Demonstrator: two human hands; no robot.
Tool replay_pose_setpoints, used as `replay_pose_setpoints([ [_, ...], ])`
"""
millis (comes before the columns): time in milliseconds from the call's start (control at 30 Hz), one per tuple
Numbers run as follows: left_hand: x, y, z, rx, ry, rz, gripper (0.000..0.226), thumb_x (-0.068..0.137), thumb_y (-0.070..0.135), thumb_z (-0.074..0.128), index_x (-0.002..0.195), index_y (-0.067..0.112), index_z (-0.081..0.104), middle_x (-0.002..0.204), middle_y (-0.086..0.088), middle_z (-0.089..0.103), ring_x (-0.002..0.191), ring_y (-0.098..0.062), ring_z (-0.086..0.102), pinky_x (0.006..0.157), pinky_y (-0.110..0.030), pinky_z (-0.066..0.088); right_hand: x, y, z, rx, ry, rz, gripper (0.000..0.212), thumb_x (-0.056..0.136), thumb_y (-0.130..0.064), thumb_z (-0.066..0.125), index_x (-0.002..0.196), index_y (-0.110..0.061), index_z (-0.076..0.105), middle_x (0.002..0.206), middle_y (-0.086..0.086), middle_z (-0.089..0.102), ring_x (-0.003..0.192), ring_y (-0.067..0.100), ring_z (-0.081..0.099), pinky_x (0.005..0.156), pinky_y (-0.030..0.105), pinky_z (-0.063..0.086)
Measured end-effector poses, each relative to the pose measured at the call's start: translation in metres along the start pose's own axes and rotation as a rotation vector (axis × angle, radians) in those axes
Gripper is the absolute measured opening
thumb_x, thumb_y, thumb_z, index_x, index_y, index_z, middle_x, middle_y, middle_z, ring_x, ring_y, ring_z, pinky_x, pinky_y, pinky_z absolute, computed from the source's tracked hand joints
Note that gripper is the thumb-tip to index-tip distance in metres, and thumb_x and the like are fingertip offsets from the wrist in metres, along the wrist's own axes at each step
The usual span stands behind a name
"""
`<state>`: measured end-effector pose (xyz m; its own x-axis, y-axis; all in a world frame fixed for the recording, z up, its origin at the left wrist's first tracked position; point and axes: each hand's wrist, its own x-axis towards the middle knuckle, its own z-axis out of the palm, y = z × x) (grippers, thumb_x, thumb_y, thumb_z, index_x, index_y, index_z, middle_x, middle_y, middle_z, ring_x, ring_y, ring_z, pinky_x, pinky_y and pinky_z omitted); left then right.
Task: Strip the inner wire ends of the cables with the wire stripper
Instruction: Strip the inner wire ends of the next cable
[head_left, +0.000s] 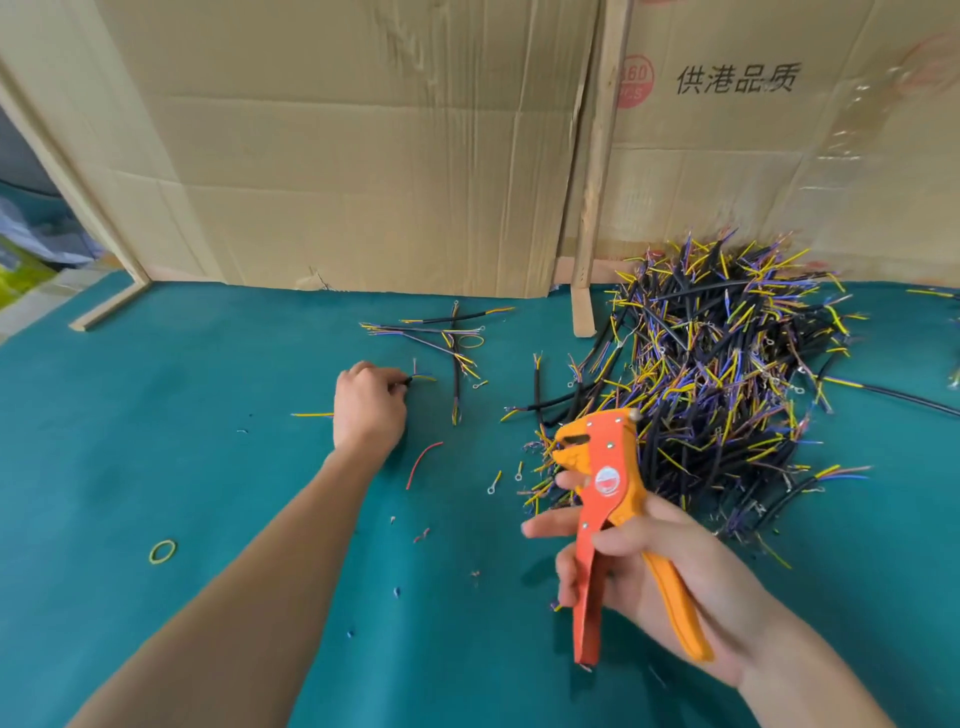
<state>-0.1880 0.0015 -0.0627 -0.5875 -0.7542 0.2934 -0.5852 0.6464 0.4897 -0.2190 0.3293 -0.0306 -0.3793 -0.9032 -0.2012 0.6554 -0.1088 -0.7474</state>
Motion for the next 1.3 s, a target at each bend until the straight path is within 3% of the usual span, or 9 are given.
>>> replay_pose_setpoints([
  [133, -0.003, 0.008, -0.004, -0.036, 0.023, 0.002, 0.018, 0.094, 0.008, 0.059, 0.105, 0.008, 0.072, 0.107, -0.016, 0.067, 0.103, -0.038, 0.058, 0.086, -0.041, 0.047, 0.002, 0.006, -0.001, 0.004, -0.053, 0.029, 0.074, 0.067, 0.002, 0.074, 0.138, -0.006, 0.055, 0.130, 0.038, 0.058, 0.083, 0.043, 0.061, 0.080, 0.053, 0.054],
  [267, -0.036, 0.041, -0.025, -0.309, 0.045, 0.103, 0.013, 0.087, 0.006, 0.065, 0.089, 0.019, 0.066, 0.079, 0.005, 0.071, 0.079, -0.021, 0.065, 0.077, -0.036, 0.052, 0.002, 0.002, -0.003, 0.032, -0.024, -0.044, 0.065, 0.067, 0.002, 0.074, 0.131, -0.008, 0.065, 0.132, 0.035, 0.059, 0.085, 0.041, 0.063, 0.085, 0.052, 0.055],
  [400, -0.104, 0.083, -0.035, -0.865, -0.176, 0.142, 0.030, 0.081, 0.007, 0.071, 0.092, 0.035, 0.071, 0.067, 0.010, 0.066, 0.068, -0.026, 0.067, 0.066, -0.029, 0.051, -0.001, -0.010, -0.006, 0.051, -0.003, -0.169, 0.067, 0.069, -0.003, 0.077, 0.135, -0.008, 0.063, 0.134, 0.032, 0.059, 0.082, 0.036, 0.064, 0.081, 0.046, 0.056],
  [633, -0.161, 0.112, -0.008, -1.283, -0.434, -0.016, 0.027, 0.088, -0.005, 0.067, 0.102, 0.017, 0.070, 0.079, -0.003, 0.065, 0.060, -0.013, 0.056, 0.051, -0.013, 0.040, -0.008, -0.020, -0.012, -0.009, 0.040, -0.275, 0.055, 0.079, -0.001, 0.062, 0.133, -0.008, 0.064, 0.138, 0.022, 0.061, 0.078, 0.034, 0.061, 0.074, 0.042, 0.056],
  [733, -0.167, 0.112, -0.001, -1.333, -0.458, -0.028, 0.022, 0.084, 0.005, 0.068, 0.102, 0.018, 0.071, 0.084, -0.005, 0.062, 0.067, -0.021, 0.051, 0.057, -0.018, 0.044, -0.007, -0.019, -0.012, -0.034, 0.074, -0.267, 0.057, 0.076, 0.001, 0.063, 0.133, -0.005, 0.064, 0.128, 0.022, 0.063, 0.077, 0.036, 0.060, 0.069, 0.042, 0.055],
  [900, -0.172, 0.108, 0.008, -1.289, -0.350, -0.051, 0.019, 0.082, 0.012, 0.067, 0.097, 0.024, 0.070, 0.086, -0.008, 0.060, 0.071, -0.031, 0.050, 0.068, -0.056, 0.046, -0.007, -0.018, -0.008, -0.128, 0.111, -0.227, 0.057, 0.072, 0.001, 0.066, 0.129, -0.005, 0.067, 0.108, 0.031, 0.062, 0.075, 0.038, 0.063, 0.065, 0.040, 0.055],
  [1000, -0.172, 0.106, 0.008, -1.151, -0.286, -0.019, 0.023, 0.083, 0.017, 0.064, 0.098, 0.032, 0.072, 0.081, 0.002, 0.057, 0.068, -0.023, 0.051, 0.067, -0.040, 0.045, -0.010, -0.020, -0.005, -0.204, 0.074, -0.187, 0.061, 0.070, -0.006, 0.076, 0.131, -0.011, 0.068, 0.094, 0.039, 0.058, 0.075, 0.037, 0.065, 0.065, 0.036, 0.055],
  [1100, -0.173, 0.104, 0.007, -1.004, -0.193, 0.007, 0.021, 0.084, 0.023, 0.065, 0.098, 0.037, 0.072, 0.076, 0.013, 0.061, 0.068, -0.011, 0.056, 0.068, -0.025, 0.046, -0.011, -0.018, -0.003, -0.245, 0.063, -0.179, 0.060, 0.074, -0.005, 0.074, 0.133, -0.014, 0.067, 0.113, 0.052, 0.049, 0.081, 0.040, 0.064, 0.070, 0.041, 0.054],
  [1300, -0.170, 0.098, 0.006, -0.897, 0.062, -0.010, 0.016, 0.093, 0.016, 0.071, 0.088, 0.031, 0.072, 0.080, 0.011, 0.072, 0.072, -0.012, 0.066, 0.070, -0.038, 0.057, -0.006, -0.015, -0.011, -0.156, 0.021, -0.096, 0.054, 0.081, -0.016, 0.080, 0.133, -0.014, 0.065, 0.136, 0.025, 0.061, 0.102, 0.052, 0.067, 0.080, 0.046, 0.058],
])
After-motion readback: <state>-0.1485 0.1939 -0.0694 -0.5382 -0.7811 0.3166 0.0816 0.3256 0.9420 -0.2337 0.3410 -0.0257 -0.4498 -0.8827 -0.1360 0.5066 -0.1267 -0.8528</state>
